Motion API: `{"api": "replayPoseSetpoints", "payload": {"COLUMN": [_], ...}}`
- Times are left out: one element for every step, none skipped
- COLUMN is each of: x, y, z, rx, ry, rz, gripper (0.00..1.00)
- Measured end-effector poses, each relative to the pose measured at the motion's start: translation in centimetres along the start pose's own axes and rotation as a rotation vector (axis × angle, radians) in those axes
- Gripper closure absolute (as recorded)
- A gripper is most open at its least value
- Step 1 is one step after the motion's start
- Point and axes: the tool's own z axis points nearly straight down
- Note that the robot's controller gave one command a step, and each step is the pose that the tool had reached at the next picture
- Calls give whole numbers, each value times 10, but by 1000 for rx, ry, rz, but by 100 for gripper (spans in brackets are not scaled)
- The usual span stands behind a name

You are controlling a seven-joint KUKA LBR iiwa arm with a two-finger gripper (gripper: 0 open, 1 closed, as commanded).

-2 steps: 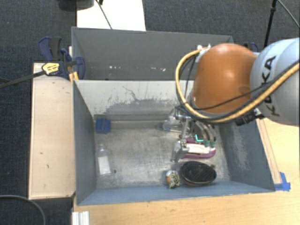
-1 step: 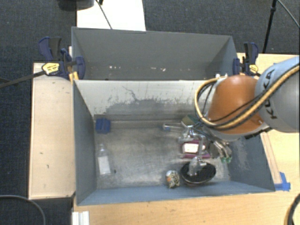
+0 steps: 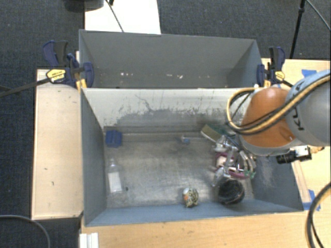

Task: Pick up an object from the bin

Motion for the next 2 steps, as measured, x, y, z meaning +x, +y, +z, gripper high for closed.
{"api": "replayPoseSetpoints", "payload": {"x": [-28,-26], "y": [-48,-45], "z": [-11,-10], "rx": [4,1], "ry": [6,9], "rz": [-84,-84], "gripper": [0,100]}}
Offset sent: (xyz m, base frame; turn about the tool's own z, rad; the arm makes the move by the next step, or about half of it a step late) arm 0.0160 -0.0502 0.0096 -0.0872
